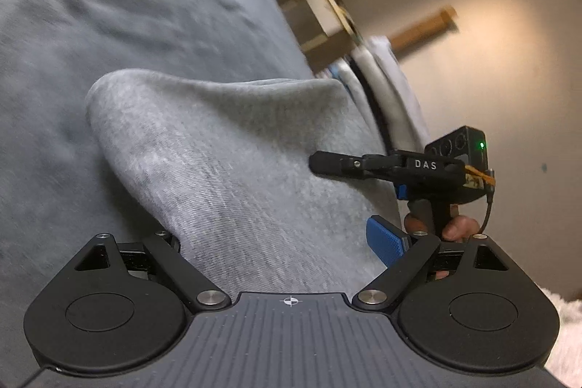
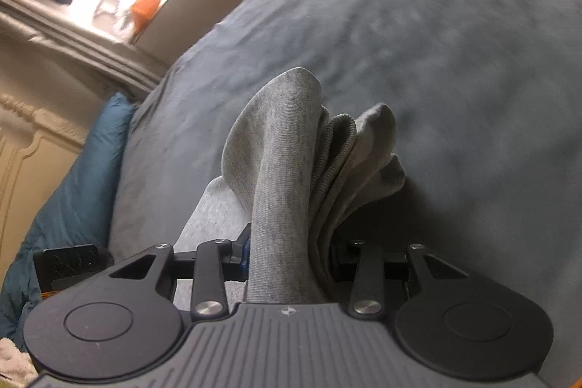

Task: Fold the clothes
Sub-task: 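Lift the grey hoodie bundle with both grippers and carry it toward the clothes stack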

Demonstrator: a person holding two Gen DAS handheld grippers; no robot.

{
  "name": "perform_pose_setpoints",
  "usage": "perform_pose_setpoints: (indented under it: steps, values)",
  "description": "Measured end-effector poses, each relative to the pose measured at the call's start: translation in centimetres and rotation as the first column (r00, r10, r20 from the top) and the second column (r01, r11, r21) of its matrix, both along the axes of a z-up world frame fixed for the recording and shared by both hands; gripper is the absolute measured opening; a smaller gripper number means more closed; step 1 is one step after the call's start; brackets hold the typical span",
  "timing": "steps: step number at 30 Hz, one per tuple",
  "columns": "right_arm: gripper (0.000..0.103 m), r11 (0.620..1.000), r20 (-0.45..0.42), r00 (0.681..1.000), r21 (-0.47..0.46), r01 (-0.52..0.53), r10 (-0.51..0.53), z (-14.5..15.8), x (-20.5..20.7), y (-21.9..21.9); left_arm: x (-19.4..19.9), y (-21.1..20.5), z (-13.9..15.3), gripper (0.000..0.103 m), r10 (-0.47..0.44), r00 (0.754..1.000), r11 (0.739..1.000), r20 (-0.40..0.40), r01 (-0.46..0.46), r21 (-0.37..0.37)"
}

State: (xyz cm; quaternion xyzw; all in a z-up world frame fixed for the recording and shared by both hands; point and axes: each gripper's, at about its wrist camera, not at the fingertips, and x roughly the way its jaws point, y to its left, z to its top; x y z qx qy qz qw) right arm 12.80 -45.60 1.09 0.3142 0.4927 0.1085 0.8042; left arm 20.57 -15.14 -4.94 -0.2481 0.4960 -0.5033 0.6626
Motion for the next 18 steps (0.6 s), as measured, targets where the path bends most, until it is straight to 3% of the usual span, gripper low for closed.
perform_pose_setpoints:
  steps: [5, 9, 15, 18]
  values:
    - [0.04, 0.995, -0.001, 0.995, 0.0, 0.098, -0.098, 0.0, -5.2, -0.2, -0.8, -1.4, 0.8, 0.09, -0.122, 0.992, 0.992, 0.027, 0.122, -0.013]
    - [0.04, 0.983, 0.005, 0.984, 0.032, 0.179, -0.179, -0.4, -9.0, -1.3, -1.8, -3.9, 1.5, 0.09, -0.239, 0.97, 0.971, 0.042, 0.239, 0.007]
    - [0.04, 0.96, -0.002, 0.963, 0.079, 0.27, -0.271, -0.9, -13.4, -5.1, -3.3, -10.1, 3.0, 0.089, -0.382, 0.923, 0.923, 0.04, 0.379, 0.067]
    - [0.04, 0.956, 0.001, 0.959, 0.068, 0.284, -0.285, -0.1, -15.0, -7.8, -5.2, -15.0, 2.8, 0.089, -0.416, 0.908, 0.909, 0.055, 0.414, 0.049]
